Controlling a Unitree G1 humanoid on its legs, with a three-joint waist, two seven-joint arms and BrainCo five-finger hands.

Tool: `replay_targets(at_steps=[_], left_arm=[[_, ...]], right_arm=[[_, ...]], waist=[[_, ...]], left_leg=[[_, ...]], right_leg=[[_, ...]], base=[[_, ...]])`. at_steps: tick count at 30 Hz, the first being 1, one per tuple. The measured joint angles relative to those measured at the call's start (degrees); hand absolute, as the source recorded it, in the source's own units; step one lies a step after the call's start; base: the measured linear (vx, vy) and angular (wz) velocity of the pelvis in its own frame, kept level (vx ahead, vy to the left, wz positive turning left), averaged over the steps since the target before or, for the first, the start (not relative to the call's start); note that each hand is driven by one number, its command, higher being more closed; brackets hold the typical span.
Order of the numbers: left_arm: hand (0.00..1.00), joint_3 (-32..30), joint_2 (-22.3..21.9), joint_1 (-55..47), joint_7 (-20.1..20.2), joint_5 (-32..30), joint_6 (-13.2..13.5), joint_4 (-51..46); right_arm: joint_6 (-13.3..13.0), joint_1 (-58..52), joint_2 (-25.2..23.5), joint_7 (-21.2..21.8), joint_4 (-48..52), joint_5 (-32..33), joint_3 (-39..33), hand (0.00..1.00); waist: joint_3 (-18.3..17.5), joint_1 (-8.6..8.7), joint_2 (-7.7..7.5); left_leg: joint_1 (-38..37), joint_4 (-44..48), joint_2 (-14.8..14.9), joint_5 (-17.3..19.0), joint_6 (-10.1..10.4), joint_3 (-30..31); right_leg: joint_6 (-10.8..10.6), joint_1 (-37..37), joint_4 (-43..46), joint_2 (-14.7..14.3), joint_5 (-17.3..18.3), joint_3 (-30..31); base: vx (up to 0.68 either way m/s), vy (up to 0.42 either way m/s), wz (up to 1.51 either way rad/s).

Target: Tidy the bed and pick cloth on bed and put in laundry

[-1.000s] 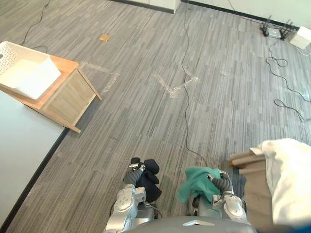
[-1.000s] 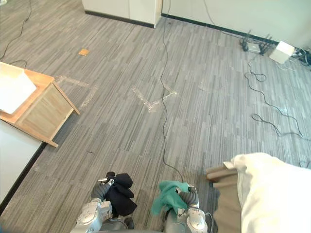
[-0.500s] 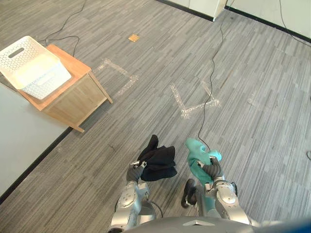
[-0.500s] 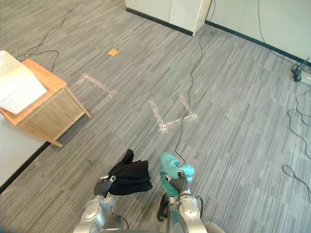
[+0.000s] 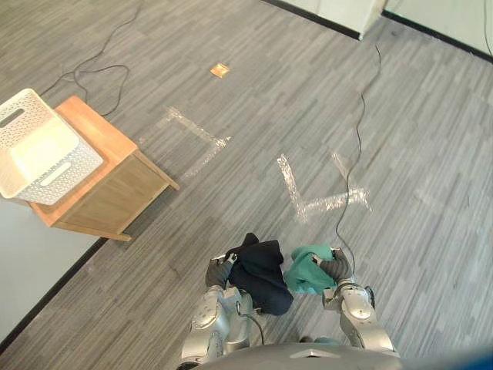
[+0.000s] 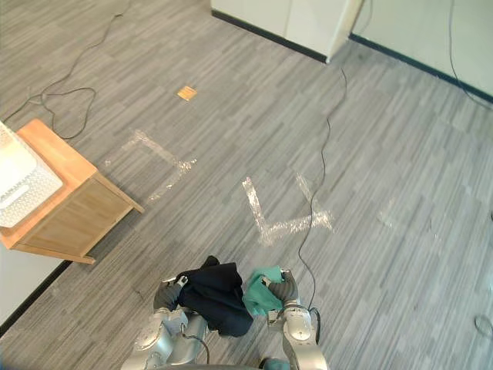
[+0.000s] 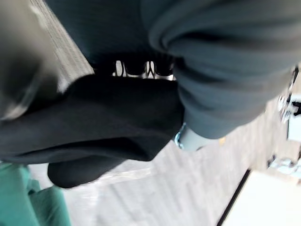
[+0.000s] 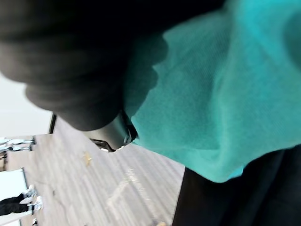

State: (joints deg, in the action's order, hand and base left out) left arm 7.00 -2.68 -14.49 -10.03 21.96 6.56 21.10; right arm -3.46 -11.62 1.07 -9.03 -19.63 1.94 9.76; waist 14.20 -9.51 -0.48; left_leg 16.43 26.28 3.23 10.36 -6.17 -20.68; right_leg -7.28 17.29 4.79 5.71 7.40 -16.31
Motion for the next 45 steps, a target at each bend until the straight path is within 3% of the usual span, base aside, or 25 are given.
replay_targets(at_steps=[2,4,5,7,8,9,12,13,14,15,16,17,19,22,24,25,27,28,31,35,37,38,39,40,45], left_arm=[[1.00,-0.4,0.9,-0.8,0.1,0.0,0.0,-0.1],[1.00,-0.9,1.1,-1.0,0.0,0.0,-0.1,-0.2],[1.00,-0.6,2.0,-0.8,-0.1,0.0,-0.5,-0.2],[1.00,-0.4,3.2,-0.6,-0.4,0.0,-1.0,-0.5],[1.00,-0.5,3.8,-0.8,-0.6,0.0,-0.9,-1.7],[1.00,-0.5,4.0,-1.0,-1.1,0.0,-0.8,-3.3],[1.00,-0.4,3.8,0.1,-1.3,0.0,-0.8,-3.8],[1.00,-0.4,3.3,0.4,-1.4,0.0,-0.7,-3.5],[1.00,-0.3,3.2,0.4,-1.4,0.0,-0.7,-3.3],[1.00,-0.5,3.0,0.9,-1.4,0.0,-0.7,-1.8],[1.00,-0.9,3.3,1.2,-1.4,0.0,-0.7,-0.7],[1.00,-1.1,3.5,1.1,-1.5,0.0,-0.7,-0.3],[1.00,-1.4,1.8,2.2,-1.5,0.0,-1.2,2.0],[1.00,-0.5,1.0,0.7,-0.5,0.0,-0.6,2.5],[1.00,-1.3,0.6,-0.3,0.0,0.6,-0.6,2.8],[1.00,-1.4,0.6,-0.2,0.1,1.3,-0.7,3.1],[1.00,-1.4,0.3,-0.3,0.2,2.6,-0.8,3.8],[1.00,-1.5,0.7,-1.1,0.2,3.4,-0.8,3.9],[1.00,-0.2,0.7,-2.0,1.0,3.6,-0.9,3.7],[1.00,-0.2,0.8,-2.3,1.4,3.5,-0.9,1.5],[1.00,-0.2,0.6,-2.0,1.6,3.3,-1.1,1.1],[1.00,-0.2,0.7,-1.9,1.8,3.2,-1.1,1.1],[1.00,-0.5,1.0,-1.0,2.2,3.2,-1.3,1.0],[1.00,-0.8,1.1,-0.3,2.2,3.0,-1.3,0.4],[1.00,-1.5,0.8,-1.5,2.1,1.7,-1.5,-1.7]], right_arm=[[0.1,0.5,-0.1,0.0,-1.5,-0.2,0.1,1.00],[0.0,0.8,-0.5,0.1,-1.5,-1.1,0.1,1.00],[0.1,0.6,-0.5,0.0,-1.5,-1.1,-0.2,1.00],[0.1,-0.3,-0.5,0.0,-1.6,-1.1,-0.3,1.00],[0.1,-1.3,-0.5,0.0,-1.5,-1.1,-0.4,1.00],[0.0,-1.7,-0.5,0.0,-1.6,-1.0,-0.8,1.00],[0.0,-1.4,-0.6,-0.2,-1.6,-1.0,-2.8,1.00],[0.0,-0.6,-0.1,-0.2,-1.5,-0.9,-3.1,1.00],[0.0,-0.4,0.0,-0.2,-1.5,-0.9,-3.1,1.00],[0.0,0.1,0.2,-0.2,-1.5,-0.8,-3.2,1.00],[-0.1,0.0,-0.1,-0.1,-1.5,-0.5,-3.1,1.00],[0.0,-0.2,-0.1,-0.1,-1.5,-0.4,-3.0,1.00],[0.6,1.5,1.2,-0.1,-2.5,-0.4,-4.6,1.00],[0.6,1.7,1.2,0.1,-2.6,-0.3,-6.3,1.00],[0.5,1.8,1.3,0.7,-2.8,-0.3,-4.8,1.00],[0.5,2.0,1.4,1.1,-2.9,-0.3,-4.7,1.00],[0.3,1.9,1.7,1.3,-4.8,0.6,-3.4,1.00],[0.1,1.4,1.5,1.4,-4.9,1.2,-2.0,1.00],[0.0,0.9,1.8,1.6,-5.7,1.2,-1.8,1.00],[0.0,1.5,1.8,1.7,-7.3,1.2,-1.8,1.00],[0.0,2.4,1.8,1.6,-8.0,1.2,-2.4,1.00],[0.0,2.6,1.8,1.5,-8.5,1.2,-2.6,1.00],[0.4,3.1,1.6,1.3,-9.8,1.2,-2.7,1.00],[0.3,2.9,1.6,1.0,-9.4,1.2,-2.6,1.00],[0.5,5.2,0.9,0.4,-9.7,1.1,-2.5,1.00]], waist=[[-1.4,0.17,-1.62],[-1.7,-0.13,-3.23],[-1.6,1.26,-3.65],[-1.6,2.93,-2.99],[-1.5,3.59,-1.76],[-1.8,3.97,-1.37],[-1.8,4.48,-0.34],[-1.6,5.54,1.66],[-1.5,5.65,2.19],[-1.8,6.01,3.04],[-2.1,5.77,2.32],[-2.2,5.74,1.96],[-1.6,5.43,5.66],[-2.2,5.73,4.25],[-3.0,5.55,3.47],[-2.8,5.54,3.87],[-2.4,5.20,4.28],[-1.7,3.93,4.51],[-1.4,2.83,4.61],[-0.5,2.21,3.42],[0.0,2.36,3.06],[0.1,2.36,3.13],[0.0,2.16,1.32],[-0.1,2.19,0.36],[-0.1,0.51,0.40]], left_leg=[[-4.5,-4.4,-1.6,3.4,-0.8,-0.4],[-7.8,-6.8,-3.3,4.9,-1.0,0.0],[-10.4,-7.5,-4.4,6.0,-1.7,1.9],[-16.2,-9.9,-5.2,6.4,-1.8,6.1],[-19.6,-12.1,-4.8,6.3,-1.8,9.3],[-22.0,-13.7,-4.1,6.3,-1.8,11.9],[-24.2,-14.1,-1.9,6.4,-1.6,17.1],[-25.1,-13.9,0.8,7.3,1.4,19.4],[-25.4,-13.9,1.4,7.6,2.2,19.8],[-26.2,-13.5,3.4,8.7,5.4,20.4],[-27.9,-13.1,4.5,10.4,8.4,21.2],[-28.9,-12.8,4.9,11.5,10.3,21.6],[-28.3,-11.3,8.4,11.4,12.2,21.9],[-29.5,-13.4,7.9,3.8,12.0,25.3],[-26.5,-7.1,9.0,2.6,11.6,27.3],[-24.3,-3.1,9.8,2.1,11.2,27.7],[-16.3,11.6,12.6,-6.0,11.3,25.4],[-13.7,19.2,13.9,-6.5,11.4,23.3],[-6.4,28.4,11.1,2.1,12.0,20.0],[0.1,16.6,5.7,6.4,10.5,12.7],[0.6,1.4,3.2,2.0,8.7,9.1],[0.5,-2.3,2.7,-2.0,5.4,7.7],[-1.5,-5.5,0.1,-3.3,3.1,6.3],[-1.4,-6.7,-1.5,-4.2,1.9,6.1],[-6.1,-6.9,-1.3,-2.3,0.2,1.5]], right_leg=[[-2.5,-4.1,13.0,2.8,1.8,1.2],[-7.1,-12.4,32.5,6.2,-2.2,3.3],[-7.4,-16.9,44.9,8.6,-3.7,3.7],[-4.7,-20.2,56.2,10.7,-1.6,1.4],[-1.5,-21.9,58.3,11.1,0.4,-1.1],[1.5,-24.6,57.4,10.9,2.5,-2.6],[3.9,-31.7,47.8,8.7,6.0,-2.8],[3.8,-34.8,37.6,5.4,6.7,-1.0],[3.4,-35.3,34.7,4.5,6.5,-0.2],[2.8,-37.1,22.6,1.5,2.8,3.4],[4.2,-36.4,6.9,0.4,-6.9,7.5],[4.3,-35.8,3.1,0.6,-16.0,9.7],[5.3,-33.9,5.4,-2.1,-14.2,8.4],[5.7,-34.5,19.8,-0.7,-3.1,8.6],[6.1,-31.9,18.8,-1.2,1.0,6.2],[6.0,-30.8,17.4,-1.8,1.3,5.3],[6.6,-25.2,10.9,-4.0,1.3,2.8],[8.2,-21.2,7.6,-5.1,0.9,2.5],[9.9,-16.2,4.1,-5.4,1.8,1.8],[8.9,-9.8,-0.6,-4.3,2.1,-0.1],[6.9,-7.8,-1.0,-2.6,3.4,-1.7],[6.2,-7.1,-1.0,-2.3,3.8,-2.0],[4.9,-6.5,-1.1,-0.6,4.5,-2.6],[3.7,-6.6,-1.5,0.4,3.2,-3.6],[0.9,-2.1,-0.4,0.6,-3.4,-3.5]], base=[[0.39,0.129,0.03],[0.38,0.060,0.16],[0.43,0.035,0.83],[0.46,0.011,1.04],[0.58,-0.058,1.10],[0.57,-0.091,1.08],[0.48,-0.220,1.07],[0.35,-0.212,0.85],[0.37,-0.239,0.85],[0.52,-0.351,0.74],[0.64,-0.453,0.87],[0.57,-0.432,0.71],[0.40,-0.323,0.50],[0.33,-0.327,0.76],[0.29,-0.260,0.58],[0.31,-0.302,0.65],[0.25,-0.241,0.44],[0.25,-0.186,0.08],[0.27,-0.125,0.05],[0.31,0.016,0.21],[0.38,0.138,0.30],[0.37,0.152,0.45],[0.38,0.142,0.68],[0.37,0.133,0.72],[0.29,0.116,0.37]])
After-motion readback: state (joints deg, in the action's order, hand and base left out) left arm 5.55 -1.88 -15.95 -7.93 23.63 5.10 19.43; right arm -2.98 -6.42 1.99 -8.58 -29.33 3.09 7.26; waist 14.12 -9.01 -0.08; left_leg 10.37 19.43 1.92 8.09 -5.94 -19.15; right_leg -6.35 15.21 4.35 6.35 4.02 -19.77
